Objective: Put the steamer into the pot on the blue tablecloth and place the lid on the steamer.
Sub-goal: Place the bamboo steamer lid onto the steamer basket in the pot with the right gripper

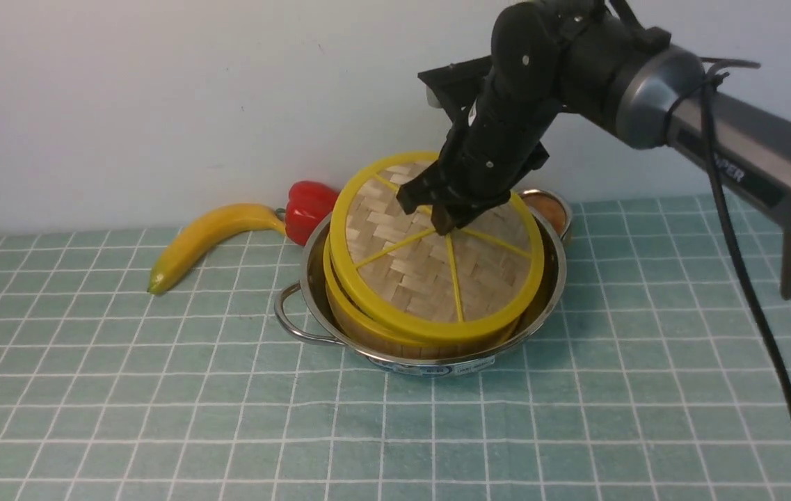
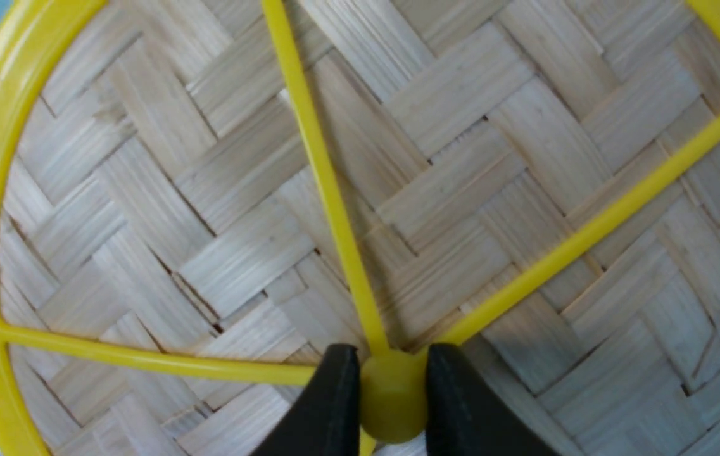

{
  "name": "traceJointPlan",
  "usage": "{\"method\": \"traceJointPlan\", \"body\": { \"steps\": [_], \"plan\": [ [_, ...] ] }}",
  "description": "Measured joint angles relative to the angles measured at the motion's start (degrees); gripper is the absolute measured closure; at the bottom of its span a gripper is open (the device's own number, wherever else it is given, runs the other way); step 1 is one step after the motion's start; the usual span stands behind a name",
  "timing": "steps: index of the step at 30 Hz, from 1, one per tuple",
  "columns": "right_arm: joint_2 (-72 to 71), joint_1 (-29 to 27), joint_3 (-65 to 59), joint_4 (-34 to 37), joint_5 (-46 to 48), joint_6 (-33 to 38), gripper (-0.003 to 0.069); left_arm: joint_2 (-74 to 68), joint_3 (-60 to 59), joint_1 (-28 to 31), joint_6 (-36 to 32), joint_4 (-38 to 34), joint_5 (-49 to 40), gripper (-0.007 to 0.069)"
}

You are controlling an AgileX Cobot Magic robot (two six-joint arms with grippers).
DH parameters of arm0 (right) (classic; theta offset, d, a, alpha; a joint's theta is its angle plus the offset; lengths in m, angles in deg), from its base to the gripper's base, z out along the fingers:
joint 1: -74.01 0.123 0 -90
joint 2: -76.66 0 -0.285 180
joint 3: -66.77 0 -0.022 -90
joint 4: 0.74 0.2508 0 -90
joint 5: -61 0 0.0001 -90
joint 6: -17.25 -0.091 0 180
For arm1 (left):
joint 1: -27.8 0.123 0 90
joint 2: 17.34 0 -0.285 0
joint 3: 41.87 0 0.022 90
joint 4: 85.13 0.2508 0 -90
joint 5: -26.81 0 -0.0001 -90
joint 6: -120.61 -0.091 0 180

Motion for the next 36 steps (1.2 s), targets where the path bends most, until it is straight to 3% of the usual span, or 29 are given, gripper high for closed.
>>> {"method": "traceJointPlan", "body": {
  "steps": [36],
  "plan": [
    [2.6,0.0,2.1,3.4,-0.4,5.1,0.0514,0.0,0.0,0.0,0.0,0.0,0.0,0.0633]
  ]
}}
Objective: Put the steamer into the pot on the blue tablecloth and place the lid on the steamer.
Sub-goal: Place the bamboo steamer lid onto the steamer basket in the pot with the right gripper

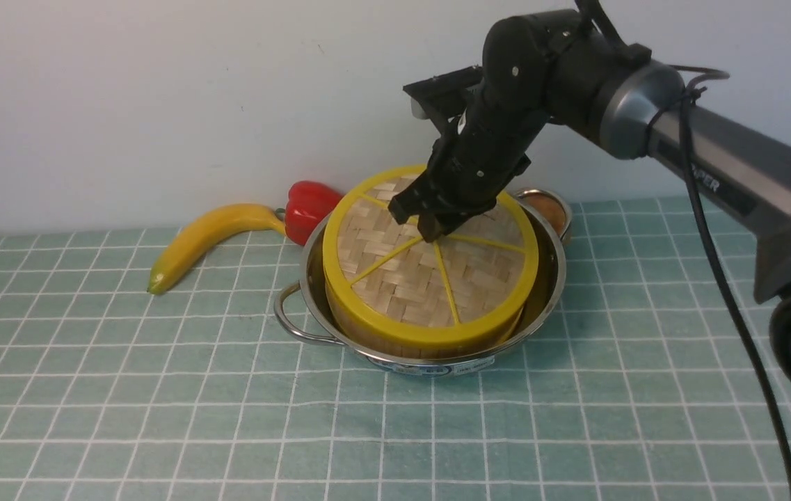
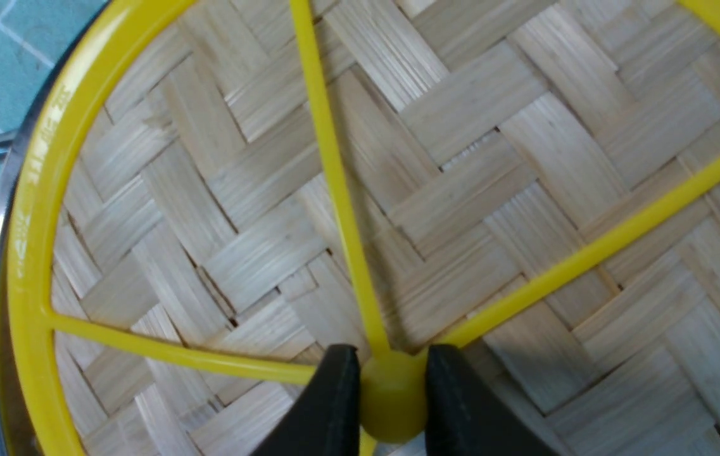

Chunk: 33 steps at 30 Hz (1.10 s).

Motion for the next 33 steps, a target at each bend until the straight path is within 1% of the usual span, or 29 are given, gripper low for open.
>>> {"method": "traceJointPlan", "body": {
  "steps": [20,28,33],
  "plan": [
    [0.0,0.0,0.1,-0.3,0.1,0.0,0.0514,0.0,0.0,0.0,0.0,0.0,0.0,0.0633],
    [1.0,0.0,4.0,-0.9,1.6,-1.3,0.0514,0.0,0.0,0.0,0.0,0.0,0.0,0.0633],
    [1.2,0.0,4.1,-0.9,1.7,-1.3,0.0514,0.0,0.0,0.0,0.0,0.0,0.0,0.0633]
  ]
}}
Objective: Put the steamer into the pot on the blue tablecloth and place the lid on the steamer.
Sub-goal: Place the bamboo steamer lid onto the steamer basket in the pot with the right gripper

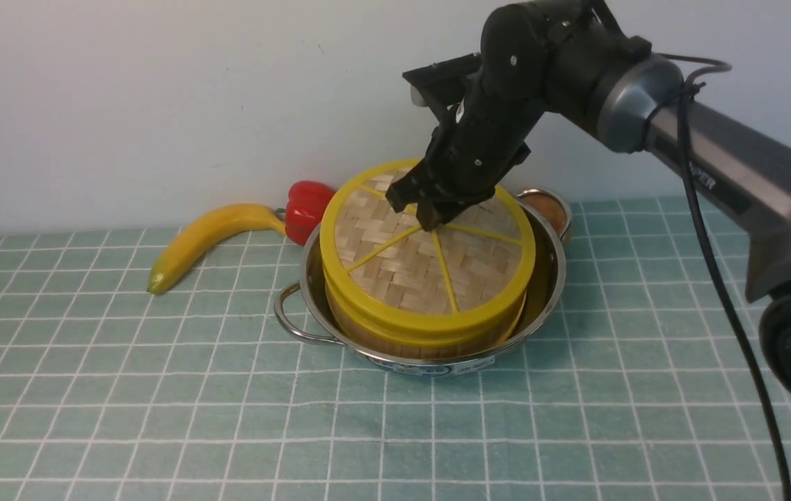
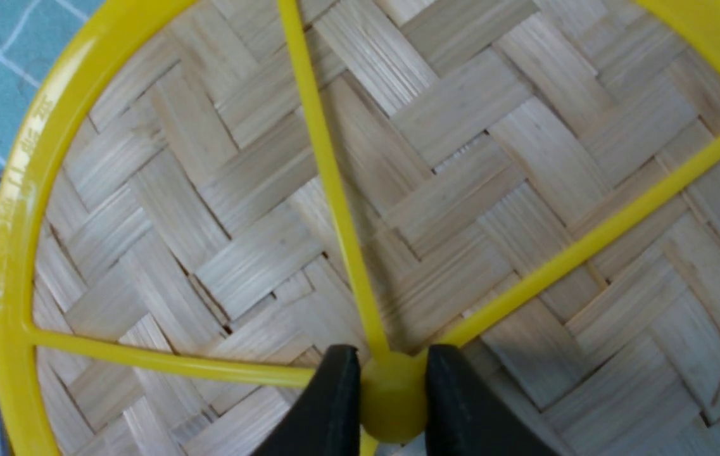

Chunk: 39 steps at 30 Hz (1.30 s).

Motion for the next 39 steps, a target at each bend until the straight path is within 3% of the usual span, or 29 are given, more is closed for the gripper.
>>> {"method": "traceJointPlan", "body": {
  "steps": [30,33,39],
  "plan": [
    [1.5,0.0,0.5,0.6,-0.6,0.1,0.0509,0.0,0.0,0.0,0.0,0.0,-0.4,0.0633],
    [1.5,0.0,0.6,1.1,-0.8,0.1,0.0461,0.0,0.0,0.0,0.0,0.0,-0.4,0.0633],
    [0.5,0.0,0.5,1.6,-1.4,0.1,0.0271,0.0,0.0,0.0,0.0,0.0,-0.4,0.0633]
  ]
}}
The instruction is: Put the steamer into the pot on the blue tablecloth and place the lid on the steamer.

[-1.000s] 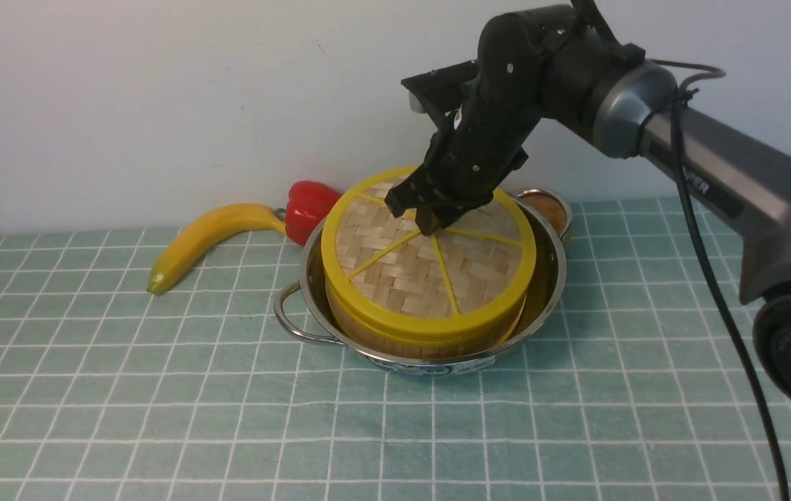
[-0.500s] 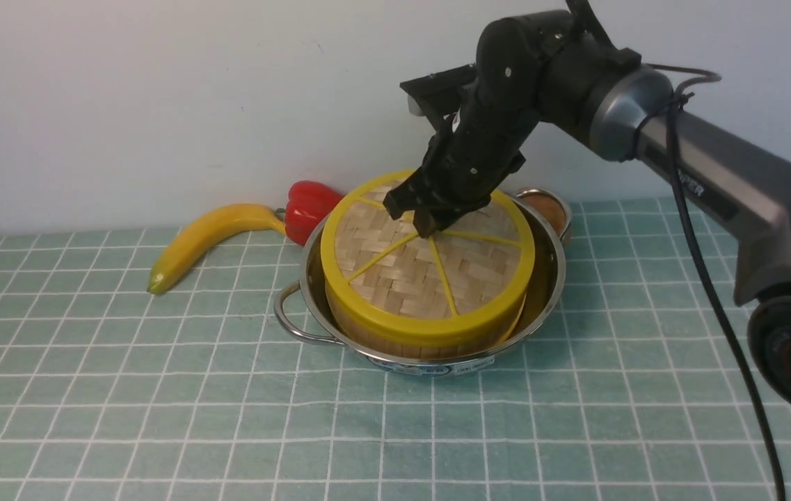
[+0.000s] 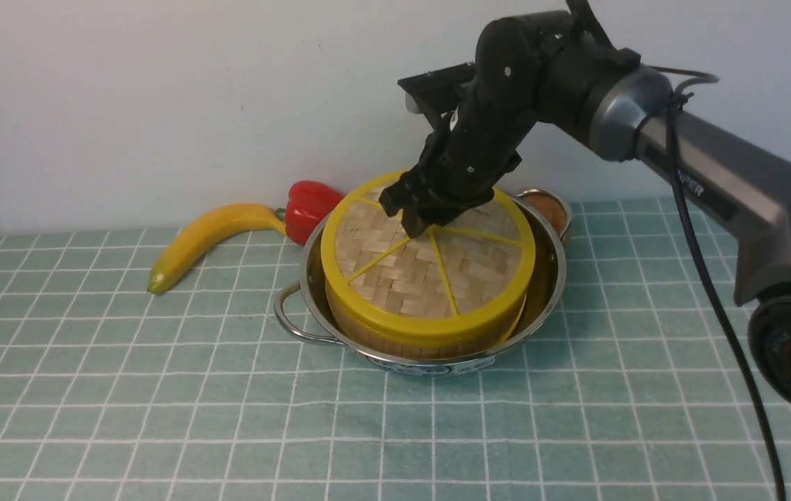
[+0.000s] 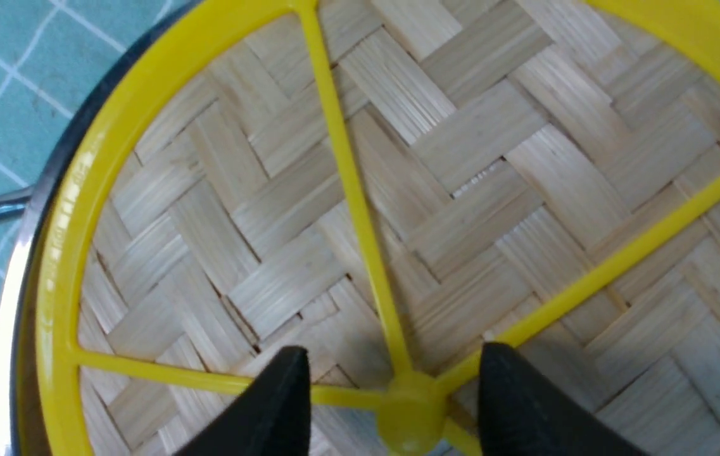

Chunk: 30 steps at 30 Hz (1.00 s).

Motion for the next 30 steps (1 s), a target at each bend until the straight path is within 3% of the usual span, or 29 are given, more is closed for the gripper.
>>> {"method": "traceJointPlan", "body": {
  "steps": [5,12,19,24,30],
  "plan": [
    [-6.3,0.0,0.0,0.0,0.1,0.0,0.0176,0.0,0.0,0.0,0.0,0.0,0.0,0.0633],
    [-24.5,-1.1,-0.1,0.6,-0.1,0.1,0.0167,0.0,0.0,0.0,0.0,0.0,0.3,0.0633],
    [-43.1,-2.6,-5.3,-0.9,-0.8,0.0,0.0237,0.0,0.0,0.0,0.0,0.0,0.5,0.0628],
    [-58.3,-2.6,-20.8,-2.6,-0.8,0.2,0.0331,0.0,0.0,0.0,0.0,0.0,0.5,0.0623],
    [-72.1,-2.6,-47.9,-6.5,-1.8,0.1,0.0458,0.0,0.0,0.0,0.2,0.0,0.5,0.0613]
  ]
}}
